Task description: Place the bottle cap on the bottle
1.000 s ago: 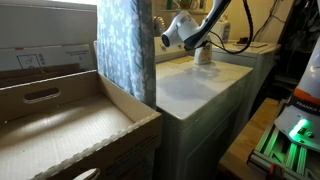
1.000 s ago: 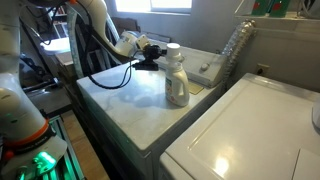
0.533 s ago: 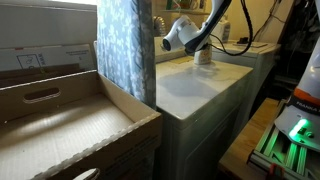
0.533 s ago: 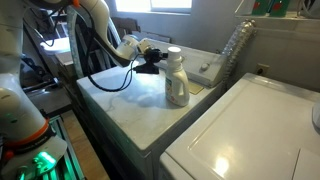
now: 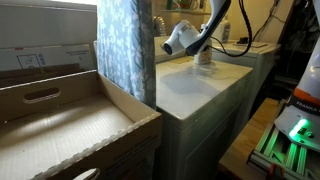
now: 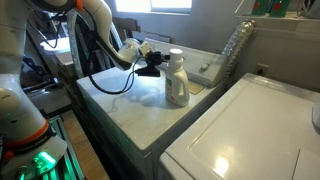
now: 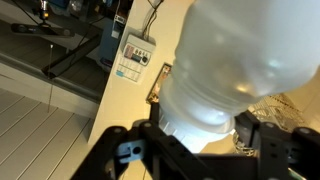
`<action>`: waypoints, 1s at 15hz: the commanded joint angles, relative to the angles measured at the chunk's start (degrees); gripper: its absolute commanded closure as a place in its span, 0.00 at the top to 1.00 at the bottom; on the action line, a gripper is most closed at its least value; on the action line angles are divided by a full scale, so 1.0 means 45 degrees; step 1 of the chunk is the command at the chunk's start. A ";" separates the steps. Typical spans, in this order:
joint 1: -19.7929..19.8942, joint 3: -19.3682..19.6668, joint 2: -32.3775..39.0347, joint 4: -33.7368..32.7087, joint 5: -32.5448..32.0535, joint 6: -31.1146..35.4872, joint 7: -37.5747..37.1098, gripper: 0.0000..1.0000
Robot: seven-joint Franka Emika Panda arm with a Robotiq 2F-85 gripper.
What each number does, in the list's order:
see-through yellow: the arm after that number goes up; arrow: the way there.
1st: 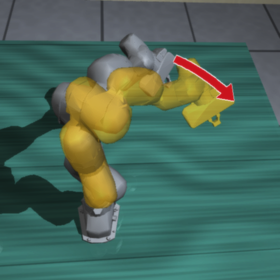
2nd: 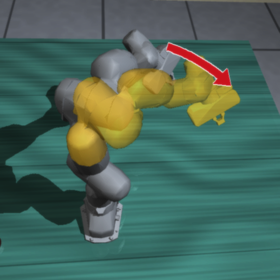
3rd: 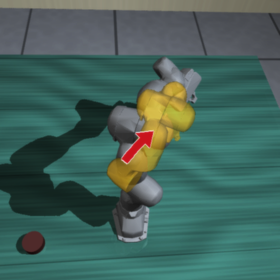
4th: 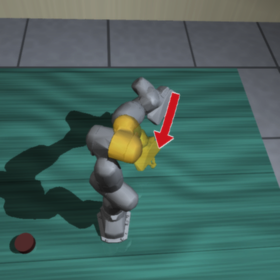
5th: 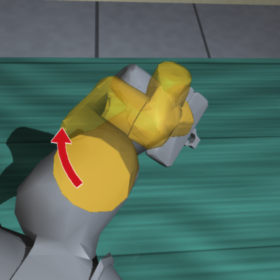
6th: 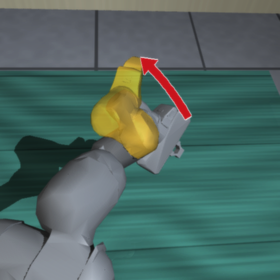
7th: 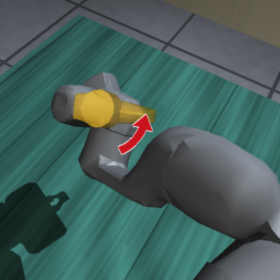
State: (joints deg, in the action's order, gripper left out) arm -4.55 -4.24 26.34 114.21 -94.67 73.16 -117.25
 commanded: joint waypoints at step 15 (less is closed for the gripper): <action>-0.0392 -0.0164 0.1054 -0.0103 0.0190 -0.1583 0.0050 0.48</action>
State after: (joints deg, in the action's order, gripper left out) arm -5.26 -4.45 27.84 114.16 -95.06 69.73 -116.65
